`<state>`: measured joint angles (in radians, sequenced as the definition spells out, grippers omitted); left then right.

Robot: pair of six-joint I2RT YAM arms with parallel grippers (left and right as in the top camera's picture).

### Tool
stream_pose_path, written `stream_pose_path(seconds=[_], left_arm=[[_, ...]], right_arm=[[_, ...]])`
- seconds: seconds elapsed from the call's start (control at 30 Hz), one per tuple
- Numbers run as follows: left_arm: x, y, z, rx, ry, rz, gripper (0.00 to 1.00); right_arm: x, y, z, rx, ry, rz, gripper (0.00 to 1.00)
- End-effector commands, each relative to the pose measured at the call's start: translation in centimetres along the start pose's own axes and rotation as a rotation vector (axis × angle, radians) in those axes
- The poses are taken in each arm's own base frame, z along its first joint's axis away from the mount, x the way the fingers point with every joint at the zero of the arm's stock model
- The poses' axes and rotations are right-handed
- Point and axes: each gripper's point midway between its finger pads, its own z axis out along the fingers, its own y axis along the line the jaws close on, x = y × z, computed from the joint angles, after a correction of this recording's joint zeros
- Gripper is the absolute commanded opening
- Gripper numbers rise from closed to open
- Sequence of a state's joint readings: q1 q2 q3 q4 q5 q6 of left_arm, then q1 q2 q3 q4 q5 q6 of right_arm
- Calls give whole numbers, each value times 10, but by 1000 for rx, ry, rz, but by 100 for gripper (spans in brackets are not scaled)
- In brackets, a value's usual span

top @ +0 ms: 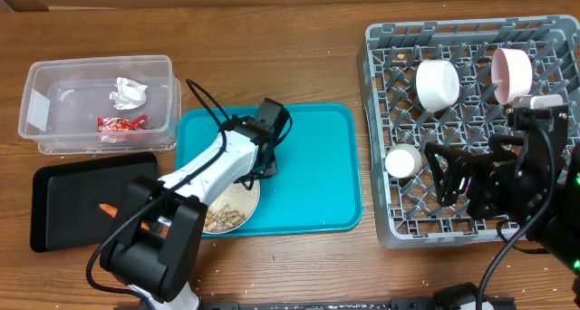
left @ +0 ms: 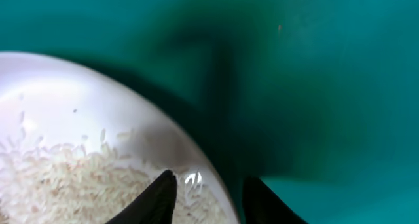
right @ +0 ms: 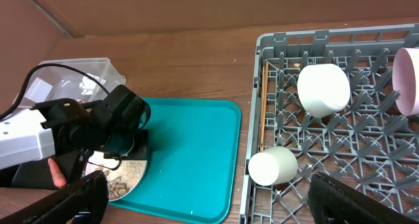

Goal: Sort waste into correct bins and load items into the dishwasher
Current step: 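Reach the left gripper to the white plate rim and grasp it, then tilt the plate over the black tray to dump the food scraps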

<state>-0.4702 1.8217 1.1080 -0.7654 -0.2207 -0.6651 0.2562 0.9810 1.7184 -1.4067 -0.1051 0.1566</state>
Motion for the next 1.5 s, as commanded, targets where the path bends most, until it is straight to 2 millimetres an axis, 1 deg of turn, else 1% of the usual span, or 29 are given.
stream_pose_path(seconds=[0.0,0.1,0.2,0.37,0.43,0.53,0.63,0.7,0.77,0.8,0.97,1.0,1.07,1.13,1.17,1.2,1.27,1.37,1.47], left_arm=[[-1,-3,4,18,-17,11,31],[-4,-6,3,28,-30,8,15],[-5,-6,3,30,-32,7,4],[-6,-7,2,31,-32,58,4],[-8,-7,-7,31,-24,69,4],[-15,-8,-26,36,-28,66,4],[-24,-8,-55,56,-48,60,4],[-27,-7,-72,80,-63,55,4],[-27,-7,-85,112,-78,48,4],[-25,-7,-98,152,-86,43,4],[-24,0,-129,203,-138,32,4],[-22,5,-139,212,-152,29,4],[-19,10,-146,211,-157,29,4],[-14,24,-151,166,-162,27,3],[-13,30,-151,145,-162,25,4],[-10,42,-150,102,-155,23,4],[-7,56,-148,54,-135,33,4],[-4,86,-144,-50,-102,13,4],[-8,115,-142,-139,-98,-34,4]], right_arm=[[-1,2,-1,-9,-6,-2,100],[-1,2,-1,-8,-7,-1,100],[-1,2,-1,-9,-7,-2,100],[-1,2,-1,-9,-7,-2,100],[-1,2,-1,-9,-6,-1,100],[-1,2,-1,-9,-6,-1,100],[-1,2,-1,-9,-7,-2,100],[-1,2,-1,-9,-7,-2,100],[-1,2,-1,-9,-7,-2,100],[-1,2,-1,-8,-7,-2,100],[-1,2,-1,-9,-7,-2,100],[-1,2,-1,-9,-7,-2,100],[-1,2,-1,-9,-7,-1,100],[-1,2,-1,-8,-7,-2,100],[-1,2,-1,-9,-7,-2,100],[-1,2,-1,-9,-6,-2,100],[-1,2,-1,-8,-7,-1,100],[-1,2,-1,-9,-7,-2,100],[-1,2,-1,-9,-7,-2,100]])
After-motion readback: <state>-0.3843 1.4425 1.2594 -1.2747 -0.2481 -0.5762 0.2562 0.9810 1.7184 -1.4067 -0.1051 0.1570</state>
